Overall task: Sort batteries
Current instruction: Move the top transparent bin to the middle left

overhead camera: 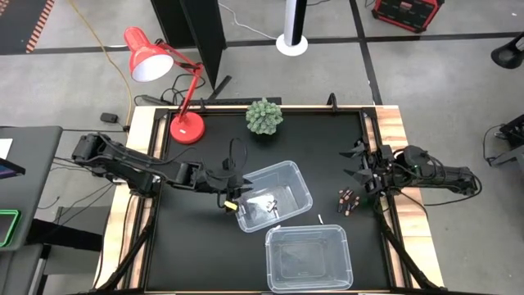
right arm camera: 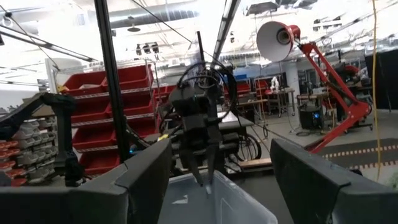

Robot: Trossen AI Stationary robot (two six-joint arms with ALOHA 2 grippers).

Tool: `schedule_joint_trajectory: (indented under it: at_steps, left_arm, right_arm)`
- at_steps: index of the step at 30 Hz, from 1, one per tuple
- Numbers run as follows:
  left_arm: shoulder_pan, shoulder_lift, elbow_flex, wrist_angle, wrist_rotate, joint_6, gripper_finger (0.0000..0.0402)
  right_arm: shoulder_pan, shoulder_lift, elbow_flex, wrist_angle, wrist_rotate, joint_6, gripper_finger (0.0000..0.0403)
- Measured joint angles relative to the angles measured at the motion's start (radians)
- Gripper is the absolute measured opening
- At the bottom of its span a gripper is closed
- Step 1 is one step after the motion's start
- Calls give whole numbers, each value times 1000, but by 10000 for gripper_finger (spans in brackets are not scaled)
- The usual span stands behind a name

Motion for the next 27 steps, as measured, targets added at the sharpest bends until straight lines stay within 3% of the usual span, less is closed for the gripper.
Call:
schedule_joint_trajectory:
  at_steps: [8, 20, 27]
  left_arm:
    - [0, 0, 0, 7, -48, 41, 147]
    - [0, -80, 0, 57, -52, 132, 143]
    - [0, -125, 0, 70, -53, 158, 141]
  right_arm:
    - [0, 0, 0, -4, 0, 78, 292]
    - [-2, 10, 0, -36, 0, 175, 292]
    - [0, 99, 0, -84, 1, 178, 292]
